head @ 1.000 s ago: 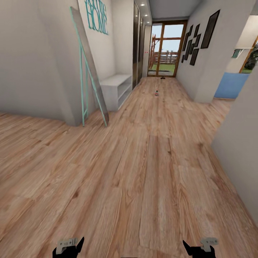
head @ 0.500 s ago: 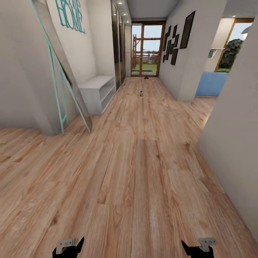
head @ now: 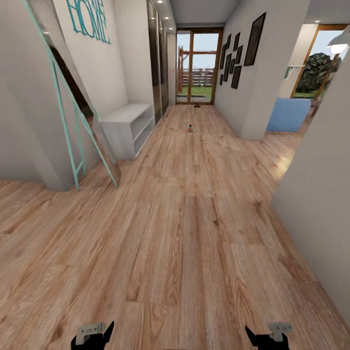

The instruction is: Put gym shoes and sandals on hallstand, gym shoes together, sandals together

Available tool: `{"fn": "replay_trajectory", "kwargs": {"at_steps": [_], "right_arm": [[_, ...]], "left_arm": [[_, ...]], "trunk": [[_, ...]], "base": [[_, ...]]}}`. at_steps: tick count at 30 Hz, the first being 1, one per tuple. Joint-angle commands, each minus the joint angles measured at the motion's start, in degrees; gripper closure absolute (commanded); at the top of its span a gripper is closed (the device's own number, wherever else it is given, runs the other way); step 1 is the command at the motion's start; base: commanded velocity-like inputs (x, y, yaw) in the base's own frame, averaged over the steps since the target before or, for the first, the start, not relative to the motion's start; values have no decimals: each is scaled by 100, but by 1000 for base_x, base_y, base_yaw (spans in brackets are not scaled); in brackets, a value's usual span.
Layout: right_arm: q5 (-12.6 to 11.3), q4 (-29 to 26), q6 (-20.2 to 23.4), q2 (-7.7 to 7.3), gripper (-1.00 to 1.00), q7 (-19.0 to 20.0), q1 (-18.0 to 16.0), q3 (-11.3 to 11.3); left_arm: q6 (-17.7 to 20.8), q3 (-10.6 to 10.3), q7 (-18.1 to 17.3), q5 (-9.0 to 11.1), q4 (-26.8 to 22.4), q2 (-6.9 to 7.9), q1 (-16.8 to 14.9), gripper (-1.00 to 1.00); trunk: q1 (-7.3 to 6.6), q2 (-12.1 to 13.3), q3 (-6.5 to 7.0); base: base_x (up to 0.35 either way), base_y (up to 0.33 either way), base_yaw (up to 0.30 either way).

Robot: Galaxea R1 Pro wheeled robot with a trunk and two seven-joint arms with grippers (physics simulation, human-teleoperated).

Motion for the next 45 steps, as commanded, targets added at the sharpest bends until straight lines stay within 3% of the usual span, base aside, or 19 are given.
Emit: {"fn": "replay_trajectory", "kwargs": {"at_steps": [1,19,45], "right_arm": [[-62,6,-13,-2,-100,30,-4,40],[-50,6,-13,-2,-100,31,-4,40],[-47,6,-13,-2,-100,49,-4,40]], "left_arm": [[-29,48,-33,-60,3,-3,-6,-100],[-29,49,-35,-60,3,-8,-6,-100],[-29,47,-35,-59,3,-7,-6,-100]], "trunk": [[2,-2,-5],[2,-2,-5],[2,-2,-5]], "base": [[340,0,0],[340,0,-137],[340,0,-5]]}}
